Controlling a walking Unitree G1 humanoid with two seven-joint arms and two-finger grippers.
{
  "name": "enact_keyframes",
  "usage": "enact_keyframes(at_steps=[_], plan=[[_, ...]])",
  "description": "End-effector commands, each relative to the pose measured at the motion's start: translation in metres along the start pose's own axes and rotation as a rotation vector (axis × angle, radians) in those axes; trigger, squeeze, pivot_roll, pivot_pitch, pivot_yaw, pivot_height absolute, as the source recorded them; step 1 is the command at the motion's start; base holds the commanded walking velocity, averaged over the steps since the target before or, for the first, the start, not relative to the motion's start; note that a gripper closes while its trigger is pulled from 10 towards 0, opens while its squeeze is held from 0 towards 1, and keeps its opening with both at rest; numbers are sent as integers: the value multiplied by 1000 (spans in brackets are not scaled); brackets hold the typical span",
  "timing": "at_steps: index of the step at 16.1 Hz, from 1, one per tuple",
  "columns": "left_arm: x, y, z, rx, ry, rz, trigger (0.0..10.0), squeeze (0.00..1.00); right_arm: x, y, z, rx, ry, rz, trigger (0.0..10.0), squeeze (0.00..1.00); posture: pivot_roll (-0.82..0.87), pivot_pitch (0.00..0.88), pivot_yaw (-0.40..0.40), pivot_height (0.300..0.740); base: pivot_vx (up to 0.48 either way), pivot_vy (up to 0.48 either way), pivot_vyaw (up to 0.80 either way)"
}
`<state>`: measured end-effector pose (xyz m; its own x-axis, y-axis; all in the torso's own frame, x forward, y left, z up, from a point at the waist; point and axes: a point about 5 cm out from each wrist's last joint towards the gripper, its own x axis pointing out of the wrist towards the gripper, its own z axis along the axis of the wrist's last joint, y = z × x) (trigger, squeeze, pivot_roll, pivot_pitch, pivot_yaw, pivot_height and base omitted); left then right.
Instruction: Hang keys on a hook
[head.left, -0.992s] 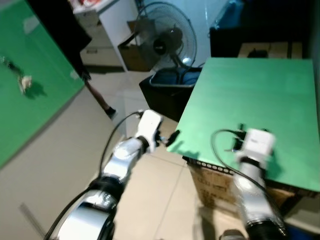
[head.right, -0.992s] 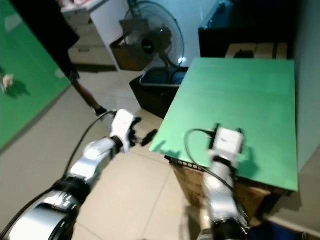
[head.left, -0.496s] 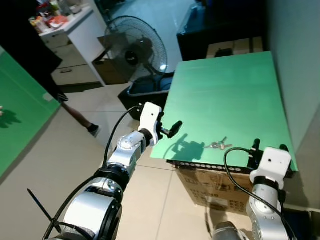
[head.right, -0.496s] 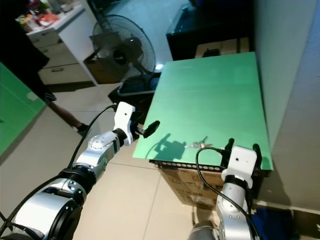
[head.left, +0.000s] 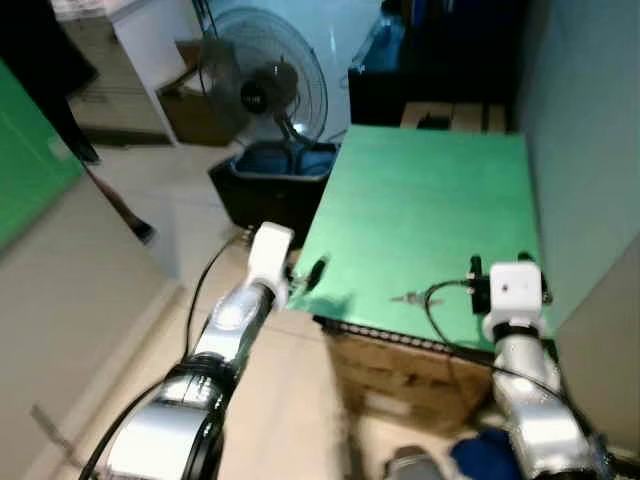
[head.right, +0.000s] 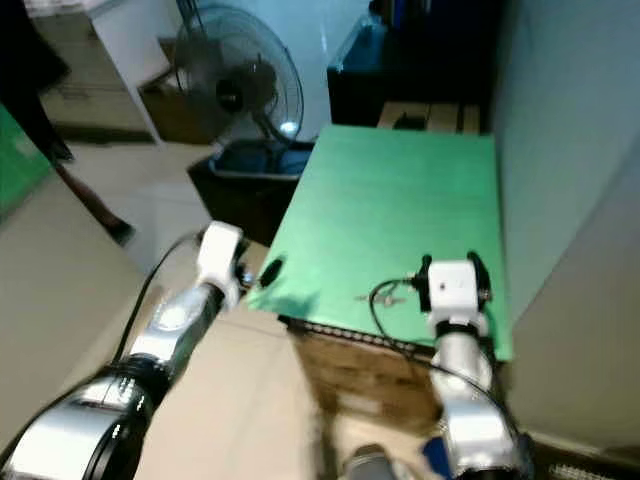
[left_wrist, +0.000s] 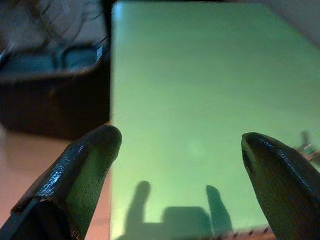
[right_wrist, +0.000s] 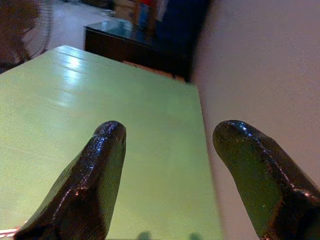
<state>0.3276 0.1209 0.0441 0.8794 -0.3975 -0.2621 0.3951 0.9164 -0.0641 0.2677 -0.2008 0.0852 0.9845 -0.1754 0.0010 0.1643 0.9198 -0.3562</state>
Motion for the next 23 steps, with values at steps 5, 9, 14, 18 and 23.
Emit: enact_keyframes(at_steps=[5,9,14,18,23], plan=[[-8,0,-11,-18,-22,26,10000,0,1,25,1,20,34,103,10000,0,-268,0,47,722,0,0,0],[1,-3,9,18,-65,-20,10000,0,-8,44,-4,43,64,139,10000,0,-280,0,86,722,0,0,0],[5,-6,17,41,-71,-74,10000,0,-12,41,-10,36,84,127,10000,0,-307,0,124,722,0,-96,0],[8,-14,19,50,-74,-109,10000,0,-15,40,-11,34,91,114,10000,0,-328,0,147,722,0,-480,0],[9,-14,18,26,-63,-99,10000,0,-17,41,-13,25,105,105,10000,0,-330,0,153,722,0,-384,0]])
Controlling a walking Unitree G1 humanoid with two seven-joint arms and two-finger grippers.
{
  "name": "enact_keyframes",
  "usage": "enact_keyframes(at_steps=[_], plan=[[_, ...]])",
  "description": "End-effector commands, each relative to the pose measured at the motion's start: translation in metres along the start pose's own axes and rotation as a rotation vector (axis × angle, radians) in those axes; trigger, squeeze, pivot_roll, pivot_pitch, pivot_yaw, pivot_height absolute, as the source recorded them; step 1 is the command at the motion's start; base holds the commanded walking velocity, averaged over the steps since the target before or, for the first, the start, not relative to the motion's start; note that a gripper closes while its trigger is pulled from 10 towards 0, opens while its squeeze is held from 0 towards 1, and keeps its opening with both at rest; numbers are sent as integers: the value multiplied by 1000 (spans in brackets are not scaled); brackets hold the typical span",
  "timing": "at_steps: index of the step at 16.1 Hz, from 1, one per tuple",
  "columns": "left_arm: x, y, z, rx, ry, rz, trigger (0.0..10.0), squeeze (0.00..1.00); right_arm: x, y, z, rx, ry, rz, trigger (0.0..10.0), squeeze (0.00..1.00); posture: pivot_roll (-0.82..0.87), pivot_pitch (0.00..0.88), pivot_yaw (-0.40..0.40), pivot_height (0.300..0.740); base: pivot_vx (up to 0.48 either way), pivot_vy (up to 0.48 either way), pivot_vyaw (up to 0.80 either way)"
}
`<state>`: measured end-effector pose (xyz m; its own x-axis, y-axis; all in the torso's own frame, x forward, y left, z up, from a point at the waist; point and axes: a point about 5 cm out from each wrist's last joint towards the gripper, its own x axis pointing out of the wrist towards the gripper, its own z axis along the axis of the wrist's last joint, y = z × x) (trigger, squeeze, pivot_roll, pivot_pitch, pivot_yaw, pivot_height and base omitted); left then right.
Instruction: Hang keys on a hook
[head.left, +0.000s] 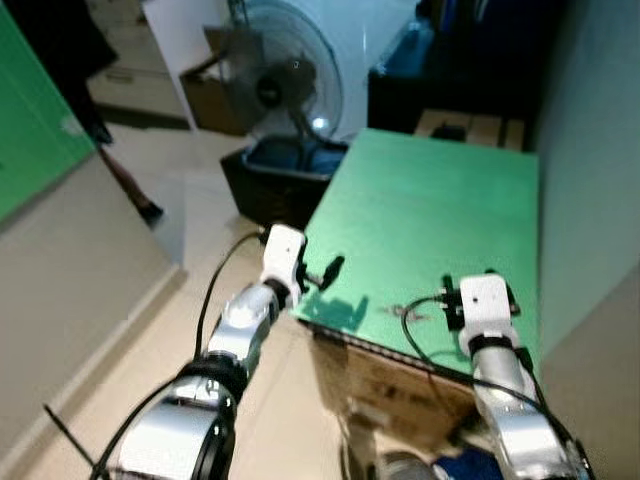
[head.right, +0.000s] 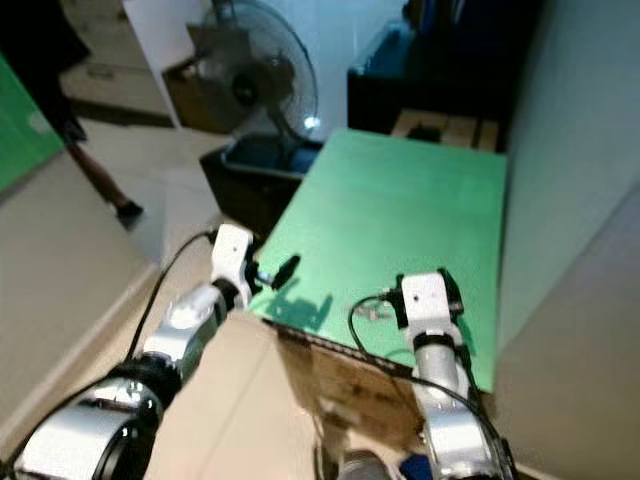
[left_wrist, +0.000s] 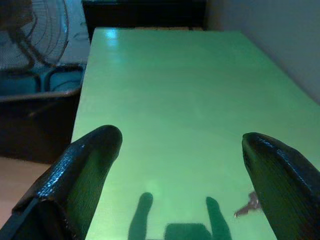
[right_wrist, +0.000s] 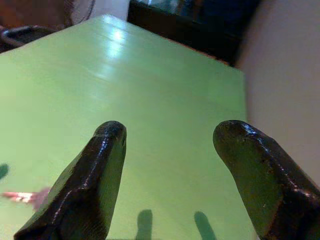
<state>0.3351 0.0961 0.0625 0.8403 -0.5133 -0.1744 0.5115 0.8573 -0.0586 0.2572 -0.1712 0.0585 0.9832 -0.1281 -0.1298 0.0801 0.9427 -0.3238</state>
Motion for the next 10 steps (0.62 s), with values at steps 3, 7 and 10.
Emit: enact_keyframes(at_steps=[3,7,10], plan=[[-5,10,-4,-4,29,47,10000,0,0,8,2,-8,1,15,10000,0,-325,0,150,722,0,0,0],[-8,14,-8,-19,29,91,10000,0,4,0,4,-36,-16,30,10000,0,-318,0,113,722,0,0,0],[-10,10,-15,-32,35,114,10000,0,12,-12,6,-83,-26,65,10000,0,-285,0,56,722,0,0,0]])
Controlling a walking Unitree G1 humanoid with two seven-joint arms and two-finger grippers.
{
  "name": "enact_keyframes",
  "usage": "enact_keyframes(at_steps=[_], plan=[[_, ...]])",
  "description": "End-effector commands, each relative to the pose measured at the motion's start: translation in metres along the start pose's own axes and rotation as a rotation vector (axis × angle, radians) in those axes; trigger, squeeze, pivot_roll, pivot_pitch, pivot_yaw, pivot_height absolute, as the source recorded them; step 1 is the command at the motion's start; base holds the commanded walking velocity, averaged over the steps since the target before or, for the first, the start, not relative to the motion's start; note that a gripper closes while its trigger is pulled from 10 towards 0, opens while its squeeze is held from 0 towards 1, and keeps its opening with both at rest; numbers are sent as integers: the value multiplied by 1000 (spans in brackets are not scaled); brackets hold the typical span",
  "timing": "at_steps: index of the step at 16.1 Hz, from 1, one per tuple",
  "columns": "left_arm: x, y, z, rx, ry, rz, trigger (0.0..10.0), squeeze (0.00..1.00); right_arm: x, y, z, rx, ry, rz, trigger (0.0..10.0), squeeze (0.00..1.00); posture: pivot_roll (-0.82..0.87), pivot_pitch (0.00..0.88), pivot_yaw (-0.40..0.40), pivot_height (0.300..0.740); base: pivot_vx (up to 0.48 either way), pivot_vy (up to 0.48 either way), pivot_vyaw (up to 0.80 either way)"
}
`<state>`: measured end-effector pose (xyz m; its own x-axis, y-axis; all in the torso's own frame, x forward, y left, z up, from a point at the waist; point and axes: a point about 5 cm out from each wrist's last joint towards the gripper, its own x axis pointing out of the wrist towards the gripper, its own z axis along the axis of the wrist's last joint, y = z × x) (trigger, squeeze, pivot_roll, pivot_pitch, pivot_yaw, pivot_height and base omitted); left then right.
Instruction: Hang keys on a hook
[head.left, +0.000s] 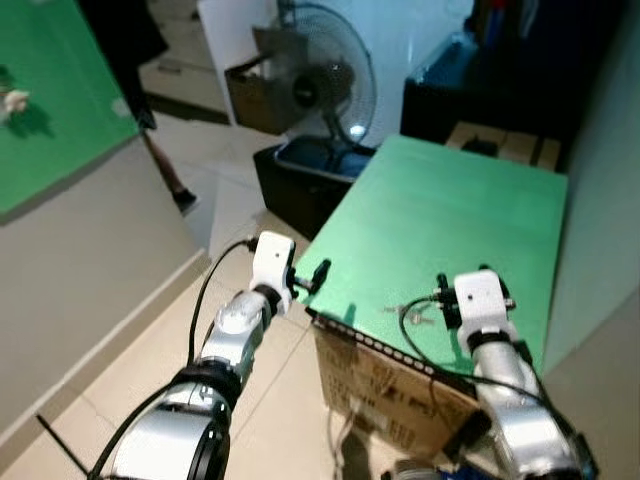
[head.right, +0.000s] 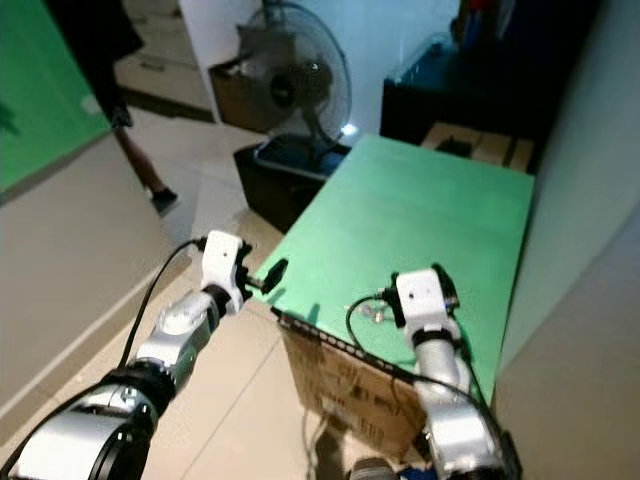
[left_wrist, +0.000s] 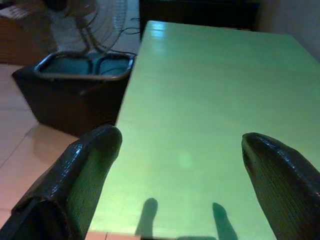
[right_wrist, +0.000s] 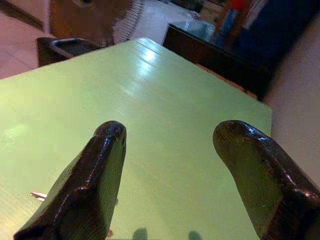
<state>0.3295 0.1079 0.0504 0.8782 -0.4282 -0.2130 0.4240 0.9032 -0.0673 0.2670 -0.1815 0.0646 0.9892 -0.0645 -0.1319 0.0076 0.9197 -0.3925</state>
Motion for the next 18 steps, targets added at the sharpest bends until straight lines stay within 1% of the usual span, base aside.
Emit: enact_keyframes(at_steps=[1,2,3,4,5,7,8,9,10,13,15,16,18], plan=[[-3,2,-3,-3,-3,27,10000,0,6,-8,2,-11,-9,14,10000,0,-270,0,37,722,0,0,0],[-5,3,-6,-6,-5,35,10000,0,9,-12,3,-8,-8,17,10000,0,-257,0,35,722,0,0,0],[-6,2,-8,-3,1,37,10000,0,11,-13,4,14,-3,0,10000,0,-245,0,47,722,0,0,0],[-6,-2,-9,28,11,12,10000,0,11,-8,1,35,8,-18,10000,0,-242,0,59,722,0,0,0],[-5,-2,-9,40,14,3,10000,0,10,-5,1,47,11,-25,10000,0,-241,0,70,722,0,0,0],[-7,1,-7,59,17,-13,10000,0,9,6,2,45,4,-17,10000,0,-243,0,100,722,0,0,0],[-9,4,-7,58,19,-13,10000,0,10,7,2,41,4,-22,10000,0,-243,0,112,722,0,0,0],[-11,8,-8,61,27,-13,10000,0,14,6,2,35,10,-42,10000,0,-240,0,133,722,0,0,0],[-14,15,-9,73,41,-19,10000,0,20,1,2,19,23,-98,10000,0,-238,0,156,722,0,0,0],[-22,26,-14,88,81,-26,10000,0,30,0,7,-2,42,-187,10000,0,-246,0,207,722,0,0,0],[-24,26,-17,99,103,-51,10000,0,36,-1,10,-3,50,-225,10000,0,-252,0,224,722,0,0,0],[-26,26,-18,103,107,-69,10000,0,41,-2,9,-1,72,-255,10000,0,-246,0,234,722,0,0,0],[-31,25,-21,87,111,-92,10000,0,42,-1,3,-1,98,-251,10000,0,-235,29,240,722,0,0,0]])
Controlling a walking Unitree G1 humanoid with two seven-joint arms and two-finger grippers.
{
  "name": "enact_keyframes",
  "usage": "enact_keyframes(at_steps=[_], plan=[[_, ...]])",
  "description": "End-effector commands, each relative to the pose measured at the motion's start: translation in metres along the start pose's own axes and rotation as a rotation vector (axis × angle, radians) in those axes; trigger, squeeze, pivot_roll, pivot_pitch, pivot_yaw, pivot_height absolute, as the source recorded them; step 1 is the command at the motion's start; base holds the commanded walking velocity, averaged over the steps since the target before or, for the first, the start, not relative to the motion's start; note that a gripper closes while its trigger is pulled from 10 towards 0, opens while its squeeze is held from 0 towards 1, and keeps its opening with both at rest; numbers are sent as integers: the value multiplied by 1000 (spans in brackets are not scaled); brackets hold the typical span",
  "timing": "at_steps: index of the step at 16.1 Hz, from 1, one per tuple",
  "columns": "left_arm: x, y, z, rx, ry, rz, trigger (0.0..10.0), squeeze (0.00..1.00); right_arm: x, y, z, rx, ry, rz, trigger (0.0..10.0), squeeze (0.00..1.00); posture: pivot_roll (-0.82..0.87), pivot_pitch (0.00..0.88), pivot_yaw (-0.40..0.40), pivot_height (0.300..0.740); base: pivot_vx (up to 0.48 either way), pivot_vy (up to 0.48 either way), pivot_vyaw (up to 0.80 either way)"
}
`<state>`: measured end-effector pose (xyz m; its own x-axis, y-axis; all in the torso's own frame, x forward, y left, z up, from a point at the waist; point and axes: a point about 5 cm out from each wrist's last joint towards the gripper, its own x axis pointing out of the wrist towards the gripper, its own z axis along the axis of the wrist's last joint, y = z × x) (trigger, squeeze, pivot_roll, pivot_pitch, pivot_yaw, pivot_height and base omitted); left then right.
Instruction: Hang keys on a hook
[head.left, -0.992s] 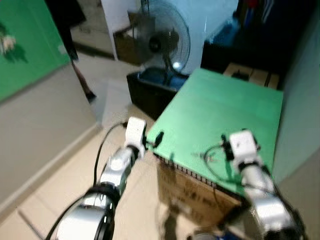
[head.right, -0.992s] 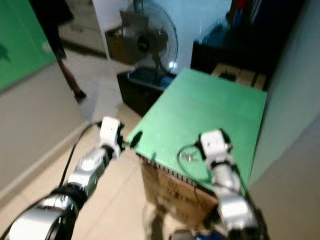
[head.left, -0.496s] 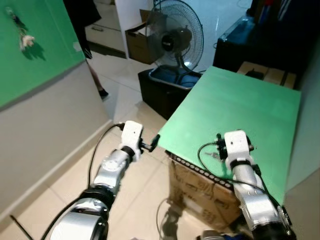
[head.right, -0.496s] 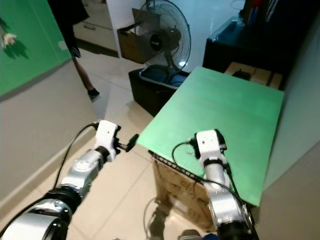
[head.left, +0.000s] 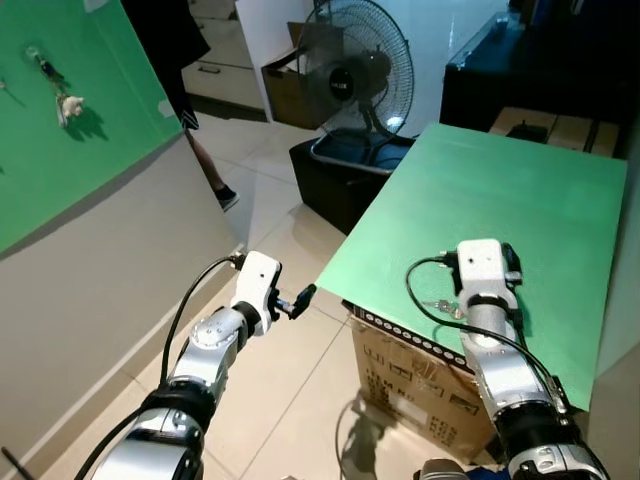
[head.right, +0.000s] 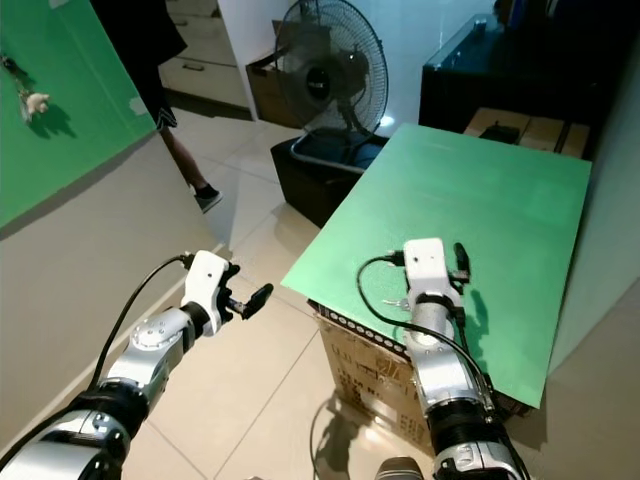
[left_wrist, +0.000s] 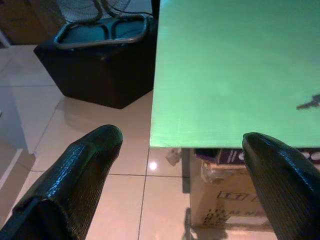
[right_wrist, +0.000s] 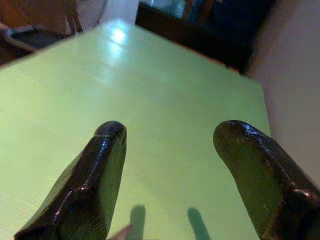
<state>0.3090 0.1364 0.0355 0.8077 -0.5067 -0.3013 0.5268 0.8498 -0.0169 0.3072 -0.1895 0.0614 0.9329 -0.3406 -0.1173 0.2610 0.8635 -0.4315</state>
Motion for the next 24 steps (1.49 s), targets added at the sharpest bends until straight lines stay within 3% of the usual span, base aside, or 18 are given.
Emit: enact_keyframes(at_steps=[1,3,7,9,14,15,19,24], plan=[[-6,6,-3,5,18,1,10000,0,0,6,2,4,1,12,10000,0,-234,34,240,722,0,0,0],[-22,8,-12,-15,41,-21,10000,0,-3,14,-10,-13,46,18,10000,0,-206,122,254,722,0,0,0],[-43,15,-13,-1,59,-16,10000,0,-10,22,-23,-3,86,27,10000,0,-166,208,276,722,0,0,0],[-62,20,-8,15,85,-22,10000,0,-13,31,-24,59,92,71,10000,0,-123,254,303,722,0,0,0],[-82,35,1,66,137,-25,10000,0,-19,38,-32,44,94,80,10000,0,-82,296,367,722,0,0,0],[-86,36,4,70,159,-33,10000,0,-23,41,-36,46,104,79,0,0,-86,300,390,722,0,0,0],[-80,40,12,95,183,-70,10000,0,-36,52,-39,79,108,56,0,0,-133,311,400,722,0,0,0],[-69,36,17,99,186,-108,10000,0,-43,54,-38,81,78,31,0,0,-168,291,400,722,0,0,0]])
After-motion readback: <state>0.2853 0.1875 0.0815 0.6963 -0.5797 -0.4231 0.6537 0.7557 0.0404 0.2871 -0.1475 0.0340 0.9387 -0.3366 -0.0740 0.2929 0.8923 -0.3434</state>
